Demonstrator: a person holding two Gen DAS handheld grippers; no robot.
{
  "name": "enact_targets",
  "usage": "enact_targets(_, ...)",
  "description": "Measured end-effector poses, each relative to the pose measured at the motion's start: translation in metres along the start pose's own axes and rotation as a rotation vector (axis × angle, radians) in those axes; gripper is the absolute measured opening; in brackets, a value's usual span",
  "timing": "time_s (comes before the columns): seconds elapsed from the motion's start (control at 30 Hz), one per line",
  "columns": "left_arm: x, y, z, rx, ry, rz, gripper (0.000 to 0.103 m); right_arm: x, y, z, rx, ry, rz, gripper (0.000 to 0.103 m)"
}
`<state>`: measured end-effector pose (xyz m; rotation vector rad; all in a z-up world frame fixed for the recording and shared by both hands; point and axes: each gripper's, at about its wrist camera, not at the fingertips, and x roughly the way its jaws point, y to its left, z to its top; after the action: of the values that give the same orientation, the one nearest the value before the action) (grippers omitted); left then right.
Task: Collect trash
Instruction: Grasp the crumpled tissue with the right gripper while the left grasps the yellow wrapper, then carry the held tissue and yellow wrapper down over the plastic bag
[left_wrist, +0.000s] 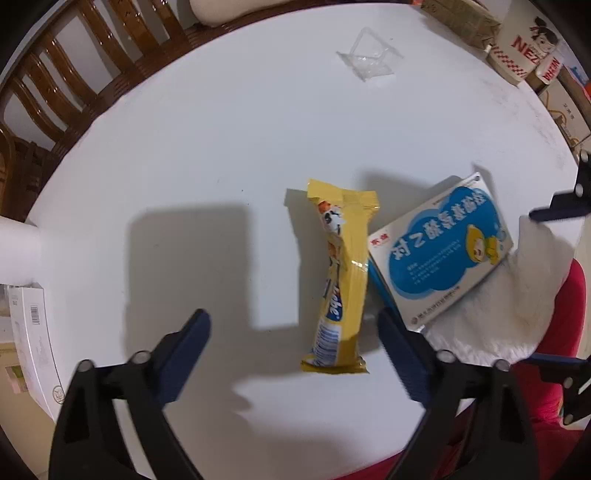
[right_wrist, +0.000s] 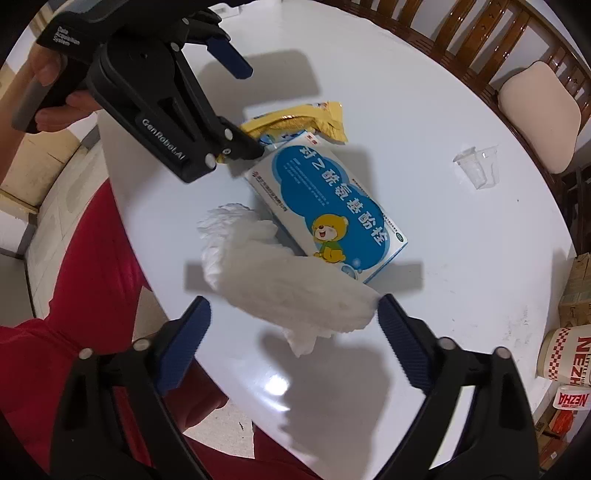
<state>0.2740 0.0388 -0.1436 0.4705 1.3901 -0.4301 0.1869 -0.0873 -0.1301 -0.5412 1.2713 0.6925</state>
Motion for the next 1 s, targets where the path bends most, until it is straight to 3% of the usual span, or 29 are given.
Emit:
enact_targets(0.07, 0.005, 0.003, 0.002, -0.020, 0.014, -0.012, 0.075, 0.005, -0.001, -0.001, 0.014, 0.007, 0.010, 0.073)
enact_targets(0.13, 0.009, 0.005, 0.004, -0.035, 0.029, -0.026, 0.071, 0.008, -0.002, -0.002, 0.023, 0.009, 0.009, 0.072)
enact_targets(0.37, 0.009, 0.007, 0.008, -0.042, 0.007, -0.032, 0.062, 0.009, 0.000, -0.007, 0.042, -0.005, -0.017, 0.039)
enact_targets(0.47, 0.010, 0.008, 0.010, -0.055, 0.011, -0.038, 0.062, 0.011, 0.001, -0.009, 0.053, 0.000, -0.018, 0.029)
enact_targets(0.5, 0.009, 0.008, 0.010, -0.055, 0.004, -0.037, 0.057, 0.012, 0.002, -0.010, 0.055, 0.001, -0.023, 0.027)
enact_targets(0.57, 0.010, 0.009, 0.011, -0.057, 0.004, -0.037, 0.052, 0.012, 0.002, -0.012, 0.065, 0.000, -0.016, 0.024)
enact_targets(0.63, 0.008, 0.008, 0.013, -0.051, 0.009, -0.054, 0.034, 0.012, 0.003, -0.013, 0.075, 0.000, 0.000, 0.023)
enact_targets(0.73, 0.008, 0.007, 0.013, -0.051, 0.022, -0.037, 0.021, 0.012, 0.003, -0.012, 0.084, 0.002, -0.001, 0.020)
enact_targets(1.0, -0.002, 0.007, 0.003, -0.098, -0.006, -0.077, 0.017, -0.007, -0.002, -0.014, 0.123, -0.038, -0.012, 0.019)
